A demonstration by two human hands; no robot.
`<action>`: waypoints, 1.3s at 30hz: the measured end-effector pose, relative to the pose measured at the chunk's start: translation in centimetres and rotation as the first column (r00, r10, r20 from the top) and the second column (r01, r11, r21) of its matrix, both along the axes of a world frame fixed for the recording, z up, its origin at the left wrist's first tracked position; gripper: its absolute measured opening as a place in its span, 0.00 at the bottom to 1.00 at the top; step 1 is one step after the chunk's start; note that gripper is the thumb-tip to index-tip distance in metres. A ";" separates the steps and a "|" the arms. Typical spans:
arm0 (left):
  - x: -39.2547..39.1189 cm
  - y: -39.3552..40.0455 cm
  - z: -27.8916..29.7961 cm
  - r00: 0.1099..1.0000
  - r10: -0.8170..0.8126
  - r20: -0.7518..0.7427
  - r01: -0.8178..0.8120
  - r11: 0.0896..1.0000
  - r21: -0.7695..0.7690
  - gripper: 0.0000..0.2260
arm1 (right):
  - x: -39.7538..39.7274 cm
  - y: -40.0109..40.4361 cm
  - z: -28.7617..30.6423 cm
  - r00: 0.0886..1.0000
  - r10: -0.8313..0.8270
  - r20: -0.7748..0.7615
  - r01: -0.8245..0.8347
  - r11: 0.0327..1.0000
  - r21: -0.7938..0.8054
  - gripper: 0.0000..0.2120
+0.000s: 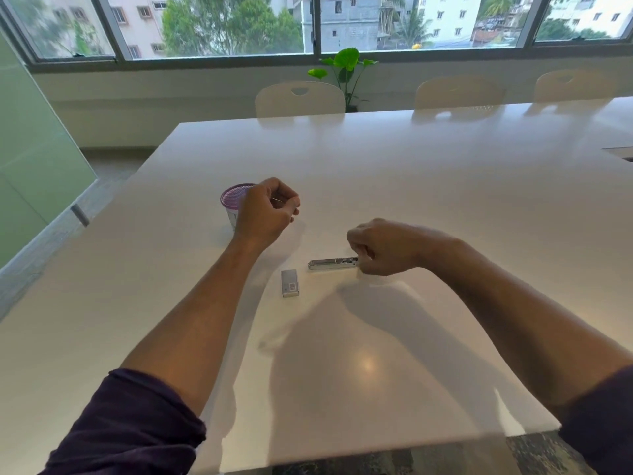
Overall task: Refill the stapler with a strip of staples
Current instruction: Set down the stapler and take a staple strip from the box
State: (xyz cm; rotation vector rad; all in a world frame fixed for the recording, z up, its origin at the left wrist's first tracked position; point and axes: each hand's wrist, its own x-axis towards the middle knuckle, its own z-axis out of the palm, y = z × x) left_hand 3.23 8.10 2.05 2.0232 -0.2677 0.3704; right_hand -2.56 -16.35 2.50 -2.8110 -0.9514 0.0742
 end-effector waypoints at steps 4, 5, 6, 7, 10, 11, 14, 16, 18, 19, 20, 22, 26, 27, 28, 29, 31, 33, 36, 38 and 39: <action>1.6 2.7 1.6 0.978 0.143 0.150 -0.161 0.980 0.118 0.04 | 1.6 3.0 2.6 0.995 -0.001 0.096 -0.023 0.969 0.246 0.08; 2.1 3.4 1.9 0.969 0.181 0.168 -0.206 0.969 0.140 0.05 | 2.3 3.9 3.3 0.995 -0.024 0.097 -0.005 0.958 0.285 0.08; 2.7 4.3 2.1 0.960 0.219 0.175 -0.247 0.956 0.160 0.06 | 3.1 4.8 3.8 0.995 -0.053 0.089 0.021 0.947 0.321 0.09; 3.2 5.0 2.2 0.952 0.254 0.173 -0.284 0.941 0.183 0.06 | 3.9 5.6 4.3 0.993 -0.086 0.079 0.052 0.933 0.356 0.10; 4.3 6.3 2.2 0.934 0.318 0.161 -0.352 0.895 0.275 0.05 | 6.7 8.2 5.4 0.981 -0.191 0.031 0.155 0.869 0.469 0.09; 4.5 6.6 2.1 0.934 0.322 0.157 -0.356 0.884 0.303 0.05 | 7.6 9.0 5.6 0.975 -0.222 -0.001 0.191 0.839 0.510 0.07; 4.6 6.6 1.6 0.932 0.335 0.140 -0.363 0.853 0.375 0.07 | 9.5 11.1 5.4 0.954 -0.288 -0.086 0.282 0.755 0.593 0.03; 4.5 6.6 1.4 0.931 0.341 0.128 -0.363 0.842 0.399 0.09 | 10.1 12.4 5.1 0.940 -0.319 -0.117 0.318 0.707 0.632 0.04; 4.6 6.6 1.4 0.936 0.339 0.094 -0.348 0.852 0.392 0.10 | 10.6 13.4 4.8 0.928 -0.340 -0.153 0.353 0.665 0.658 0.05; 4.6 6.5 1.4 0.938 0.340 0.076 -0.342 0.860 0.379 0.09 | 10.8 13.8 4.6 0.924 -0.343 -0.169 0.363 0.649 0.668 0.06; 4.6 6.5 1.4 0.938 0.342 0.063 -0.340 0.867 0.364 0.09 | 10.9 14.2 4.3 0.922 -0.345 -0.178 0.369 0.639 0.675 0.06; 4.5 6.4 1.1 0.937 0.346 0.044 -0.340 0.880 0.332 0.08 | 11.2 14.8 3.7 0.919 -0.356 -0.168 0.371 0.640 0.673 0.08; 4.2 6.3 0.3 0.932 0.360 0.035 -0.354 0.886 0.300 0.09 | 11.6 15.7 3.0 0.913 -0.385 -0.133 0.376 0.672 0.638 0.11; 4.2 6.3 0.2 0.930 0.365 0.046 -0.361 0.882 0.302 0.09 | 11.7 15.8 2.9 0.912 -0.390 -0.126 0.375 0.674 0.636 0.10; 4.2 6.2 0.2 0.927 0.371 0.060 -0.370 0.877 0.306 0.09 | 11.7 15.8 2.9 0.913 -0.391 -0.117 0.371 0.674 0.639 0.10; 4.2 6.2 0.2 0.924 0.376 0.073 -0.379 0.872 0.309 0.08 | 11.7 15.8 2.9 0.915 -0.390 -0.102 0.360 0.675 0.644 0.09; 4.0 5.9 0.2 0.920 0.379 0.097 -0.389 0.867 0.312 0.09 | 11.5 15.7 2.8 0.924 -0.377 -0.062 0.323 0.685 0.653 0.09; 3.6 5.6 0.2 0.912 0.382 0.148 -0.409 0.863 0.297 0.10 | 11.1 15.6 2.9 0.935 -0.353 -0.031 0.287 0.702 0.652 0.10; 2.5 4.6 0.3 0.891 0.365 0.269 -0.434 0.858 0.274 0.10 | 10.3 14.8 3.1 0.951 -0.309 0.009 0.227 0.718 0.658 0.10; 1.3 3.8 0.3 0.886 0.321 0.336 -0.421 0.860 0.288 0.08 | 9.3 13.7 3.0 0.959 -0.281 0.037 0.186 0.723 0.665 0.09; 0.6 3.5 0.2 0.891 0.289 0.351 -0.401 0.863 0.308 0.08 | 8.7 13.0 2.9 0.963 -0.266 0.037 0.176 0.728 0.662 0.08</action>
